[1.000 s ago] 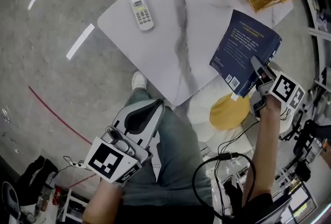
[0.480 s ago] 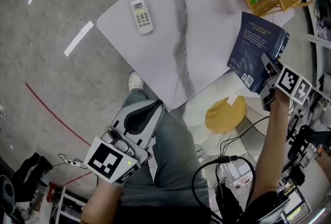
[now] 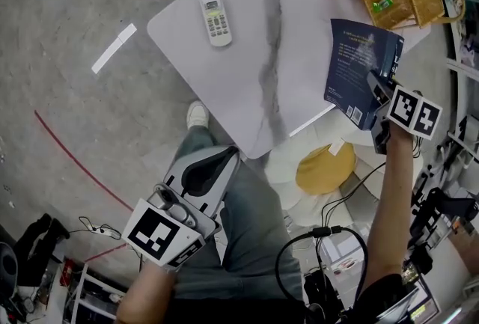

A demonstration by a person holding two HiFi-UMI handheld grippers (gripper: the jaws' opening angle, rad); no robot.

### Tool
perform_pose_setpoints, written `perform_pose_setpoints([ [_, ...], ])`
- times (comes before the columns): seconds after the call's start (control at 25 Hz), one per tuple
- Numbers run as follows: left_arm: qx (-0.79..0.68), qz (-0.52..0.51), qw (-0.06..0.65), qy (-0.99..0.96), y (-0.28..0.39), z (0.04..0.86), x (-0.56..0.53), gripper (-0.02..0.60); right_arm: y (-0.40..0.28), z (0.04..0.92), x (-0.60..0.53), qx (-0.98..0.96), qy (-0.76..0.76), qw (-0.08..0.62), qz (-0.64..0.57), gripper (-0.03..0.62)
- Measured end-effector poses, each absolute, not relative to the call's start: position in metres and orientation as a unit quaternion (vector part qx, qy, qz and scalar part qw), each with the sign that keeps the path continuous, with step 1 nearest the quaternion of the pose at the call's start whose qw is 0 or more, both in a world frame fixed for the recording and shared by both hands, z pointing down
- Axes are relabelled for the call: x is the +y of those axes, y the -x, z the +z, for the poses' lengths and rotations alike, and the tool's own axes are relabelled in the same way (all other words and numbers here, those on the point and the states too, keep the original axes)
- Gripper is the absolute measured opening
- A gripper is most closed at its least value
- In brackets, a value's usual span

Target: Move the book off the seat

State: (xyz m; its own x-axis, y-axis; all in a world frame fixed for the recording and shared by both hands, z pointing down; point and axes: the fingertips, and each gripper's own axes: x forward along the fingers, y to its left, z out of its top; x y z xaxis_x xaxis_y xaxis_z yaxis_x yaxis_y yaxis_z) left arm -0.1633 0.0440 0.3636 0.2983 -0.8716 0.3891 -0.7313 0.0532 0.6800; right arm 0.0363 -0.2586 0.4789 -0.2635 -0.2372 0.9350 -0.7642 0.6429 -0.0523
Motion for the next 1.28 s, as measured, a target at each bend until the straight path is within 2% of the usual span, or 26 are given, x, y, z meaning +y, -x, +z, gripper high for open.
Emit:
perform_pose_setpoints([
  [0.52, -0.606, -0.097, 0.433, -0.66, 0.18, 0.367, 0.053, 0.006, 0.002, 0.487, -0.219, -0.761, -0.276, 0.55, 0.205, 0.178],
  [1.28, -0.617, -0.113, 0.432, -0.648, 0.188, 0.369, 0.067, 0.006, 0.064, 0.494, -0.165, -0.76, -0.251, 0.548, 0.241, 0.179],
])
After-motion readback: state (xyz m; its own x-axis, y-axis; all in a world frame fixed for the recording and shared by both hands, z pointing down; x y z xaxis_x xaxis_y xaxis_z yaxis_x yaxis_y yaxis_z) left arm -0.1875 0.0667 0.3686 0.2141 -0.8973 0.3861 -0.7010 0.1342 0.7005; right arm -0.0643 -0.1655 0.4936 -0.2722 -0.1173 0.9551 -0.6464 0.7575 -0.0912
